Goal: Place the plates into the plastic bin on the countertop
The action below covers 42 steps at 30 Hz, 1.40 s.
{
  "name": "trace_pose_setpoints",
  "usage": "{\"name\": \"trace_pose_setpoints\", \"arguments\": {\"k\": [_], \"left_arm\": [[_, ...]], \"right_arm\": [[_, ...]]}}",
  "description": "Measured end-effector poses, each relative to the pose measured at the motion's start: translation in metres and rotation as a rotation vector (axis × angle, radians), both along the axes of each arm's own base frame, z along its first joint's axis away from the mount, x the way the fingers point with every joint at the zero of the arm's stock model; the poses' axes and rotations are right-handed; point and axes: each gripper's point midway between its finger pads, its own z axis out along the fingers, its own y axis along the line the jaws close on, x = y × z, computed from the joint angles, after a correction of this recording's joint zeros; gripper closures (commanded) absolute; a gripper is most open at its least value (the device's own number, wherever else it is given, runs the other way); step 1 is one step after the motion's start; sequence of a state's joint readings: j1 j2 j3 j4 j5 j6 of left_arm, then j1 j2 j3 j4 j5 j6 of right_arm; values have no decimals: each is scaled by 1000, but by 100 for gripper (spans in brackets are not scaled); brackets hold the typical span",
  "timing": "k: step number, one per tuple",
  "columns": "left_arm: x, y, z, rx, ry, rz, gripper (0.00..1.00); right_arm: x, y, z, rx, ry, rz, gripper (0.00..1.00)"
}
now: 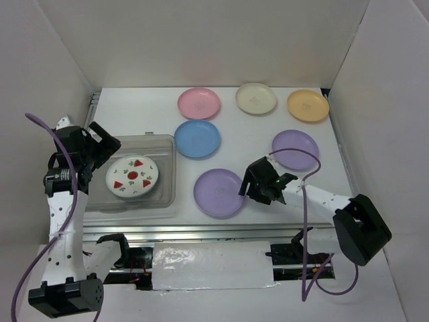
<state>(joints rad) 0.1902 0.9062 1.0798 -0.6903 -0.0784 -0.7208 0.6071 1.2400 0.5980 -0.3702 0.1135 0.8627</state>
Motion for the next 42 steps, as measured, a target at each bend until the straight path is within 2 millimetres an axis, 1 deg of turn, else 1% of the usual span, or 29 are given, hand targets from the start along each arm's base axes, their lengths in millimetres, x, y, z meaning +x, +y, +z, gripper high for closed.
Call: {"name": "trace_pose_setpoints", "arguments": {"k": [1, 3, 4, 5, 6, 7, 8, 9, 11, 13, 15, 17, 20, 23, 25, 27, 28, 30, 34, 36, 39, 40, 41, 42], "left_arm": [[0, -6, 6, 7, -8, -43, 1], [-2, -16, 14, 23, -14, -121, 1], [-4, -22, 16, 26, -12, -158, 1], [-5, -26, 16, 31, -8, -193, 1], [-7, -31, 15, 28, -4, -221, 1], [-9, -36, 14, 28, 4, -255, 1], [-11, -42, 12, 26, 11, -289, 1], [-12, -48, 11, 23, 17, -327, 1], [-15, -63, 7, 10, 22, -411, 1], [-18, -79, 0, 2, 34, -492, 1], [-23, -97, -9, -4, 57, -571, 1], [-28, -109, -14, -5, 72, -622, 1], [-32, -119, -14, 2, 73, -661, 1], [-35, -120, -10, 11, 58, -647, 1], [-37, -114, -4, 21, 46, -607, 1], [-40, -106, 6, 35, 27, -550, 1], [-41, -103, 12, 39, 11, -529, 1], [-45, -96, 21, 42, -21, -470, 1], [-59, -79, 32, 44, -66, -352, 1], [-66, -73, 38, 54, -82, -318, 1], [-69, -68, 49, 58, -100, -290, 1], [-69, -68, 50, 60, -101, -287, 1], [-70, -67, 49, 61, -98, -286, 1], [-70, -67, 48, 61, -93, -286, 1]], "right_arm": [[-2, -1, -8, -11, 22, -7, 35], [-3, -2, -18, -24, 45, -18, 46], [0, 1, -17, -12, 35, -21, 61], [2, 3, -19, -9, 33, -19, 71], [3, 6, -20, 3, 35, -24, 89], [5, 9, -22, 6, 30, -20, 100], [4, 12, -22, 16, 33, -26, 100], [7, 16, -18, 35, 21, -32, 100], [8, 17, -13, 23, -6, -44, 100], [0, 12, -10, -12, -11, -65, 100], [-8, 6, 5, -37, -48, -78, 100], [-13, 5, 30, -39, -103, -80, 100], [-11, 19, 77, 12, -186, -54, 100], [2, 44, 126, 65, -258, -24, 100], [11, 61, 147, 80, -281, 2, 100], [24, 85, 164, 85, -292, 38, 100], [31, 95, 167, 71, -283, 53, 100], [49, 125, 173, 66, -278, 91, 100], [84, 191, 169, 56, -258, 156, 100], [93, 219, 157, 47, -238, 192, 100], [99, 251, 136, 41, -207, 241, 100], [101, 259, 137, 54, -205, 251, 100], [103, 269, 122, 43, -183, 266, 100], [105, 278, 116, 49, -173, 279, 100]]}}
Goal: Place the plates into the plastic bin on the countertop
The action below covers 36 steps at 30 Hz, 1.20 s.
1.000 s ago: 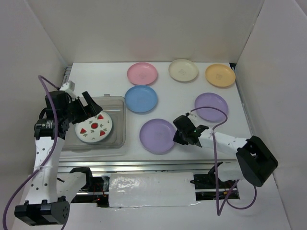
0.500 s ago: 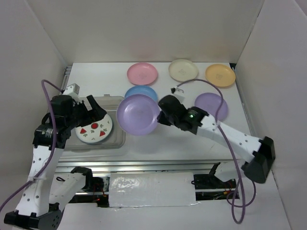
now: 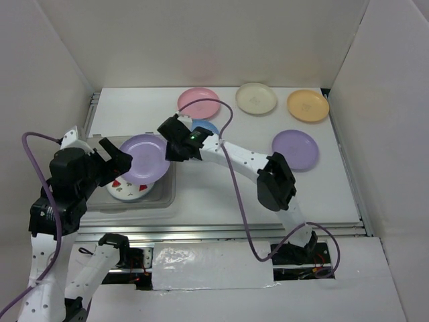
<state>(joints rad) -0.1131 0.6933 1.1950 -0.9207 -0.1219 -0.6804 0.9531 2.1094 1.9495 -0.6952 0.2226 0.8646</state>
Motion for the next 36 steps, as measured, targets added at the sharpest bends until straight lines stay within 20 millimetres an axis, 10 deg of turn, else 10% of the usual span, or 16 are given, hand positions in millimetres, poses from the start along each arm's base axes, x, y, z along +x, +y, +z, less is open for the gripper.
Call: {"name": "trace_pose_setpoints", "arguments": {"k": [12, 19, 21, 26, 31, 36], "left_arm": [[-2, -3, -21, 20, 49, -36, 1], [-4, 1, -23, 50, 58, -36, 1], [-5, 2, -22, 53, 60, -33, 1], [-7, 5, -19, 60, 45, -15, 1], [-11, 8, -16, 64, 30, -2, 1], [-9, 2, -16, 72, 21, -49, 1]], "right_arm": [[5, 53, -32, 57, 70, 98, 78], [1, 66, -28, 113, 71, 132, 31], [-3, 68, -30, 118, 76, 145, 0], [-22, 66, -13, 119, 44, 190, 0], [-28, 19, 57, 155, -64, 112, 0], [23, -97, 113, 197, -174, -154, 0]]}}
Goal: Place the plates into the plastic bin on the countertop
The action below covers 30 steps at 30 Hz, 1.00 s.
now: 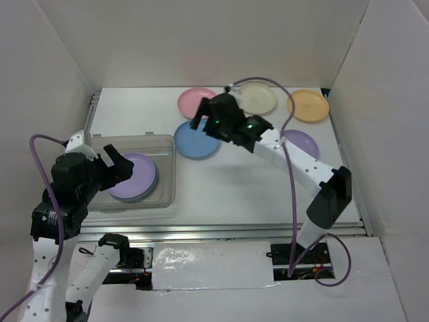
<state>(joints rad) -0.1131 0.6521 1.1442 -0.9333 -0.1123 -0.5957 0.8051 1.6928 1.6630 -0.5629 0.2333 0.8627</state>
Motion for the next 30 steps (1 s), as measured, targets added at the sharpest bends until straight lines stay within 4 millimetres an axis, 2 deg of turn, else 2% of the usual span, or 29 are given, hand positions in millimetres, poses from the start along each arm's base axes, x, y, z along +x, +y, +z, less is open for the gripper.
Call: {"name": "trace_pose_setpoints", "arguments": {"k": [2, 3, 5, 7, 11, 13, 15, 18, 19, 22, 25, 26, 27, 28, 30], "left_arm": [[4, -8, 0, 1, -9, -54, 1], [6, -11, -1, 7, -5, -78, 1], [13, -13, -4, 22, 10, -103, 1], [19, -16, -9, 26, 34, -120, 1], [29, -21, -14, 37, 35, -160, 1], [28, -21, -20, 51, 28, -179, 1], [26, -21, -28, 65, 31, -188, 1], [23, -20, -38, 71, 32, -189, 1], [22, -19, -40, 72, 33, -187, 1], [21, -16, -40, 81, 25, -171, 1], [21, -13, -37, 88, 7, -156, 1], [20, -13, -36, 89, 1, -152, 1], [20, -12, -35, 91, -4, -149, 1], [20, -12, -35, 92, -5, -147, 1], [20, -11, -35, 95, -7, -142, 1]], "right_arm": [[30, -46, -5, -1, -2, -117, 0], [46, -66, -15, -11, 7, -170, 0], [67, -91, -46, -50, 54, -225, 0], [81, -97, -87, -105, 118, -232, 1], [89, -84, -173, -200, 264, -158, 4], [89, -81, -208, -230, 322, -132, 6], [85, -81, -233, -251, 370, -114, 9], [99, -72, -219, -221, 334, -102, 26], [104, -70, -217, -216, 328, -104, 40], [111, -69, -224, -219, 339, -111, 61], [103, -76, -241, -231, 385, -130, 66], [102, -78, -241, -230, 385, -135, 70], [100, -80, -243, -224, 392, -143, 93], [98, -82, -242, -223, 393, -143, 100], [99, -82, -234, -185, 385, -162, 100]]}}
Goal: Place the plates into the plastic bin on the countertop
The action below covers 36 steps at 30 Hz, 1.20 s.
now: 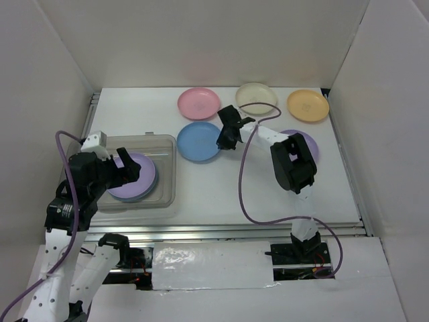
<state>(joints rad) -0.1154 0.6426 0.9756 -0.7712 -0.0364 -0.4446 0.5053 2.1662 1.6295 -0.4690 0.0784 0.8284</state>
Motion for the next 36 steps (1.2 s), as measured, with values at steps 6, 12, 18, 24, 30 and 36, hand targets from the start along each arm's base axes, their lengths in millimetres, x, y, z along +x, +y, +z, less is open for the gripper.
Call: {"name": "trace_pose_setpoints", "arguments": {"k": [6, 12, 18, 24, 30, 36], "left_arm": [[-3, 9, 6, 12, -36, 51, 1], [-22, 28, 24, -6, -153, 162, 1], [-35, 39, 37, -16, -236, 224, 1], [-33, 40, 30, -24, -222, 239, 1], [-32, 40, 30, -25, -223, 239, 1], [-33, 37, 33, -34, -237, 223, 1]], "right_arm": [[-46, -37, 19, -70, -16, -67, 100], [-89, -30, 123, -57, -224, -34, 100], [-121, 50, 193, 47, -361, 159, 100], [-125, 141, 163, 60, -296, 340, 100], [-135, 192, 97, 60, -168, 452, 100], [-133, 222, 88, 106, -149, 487, 100]]}}
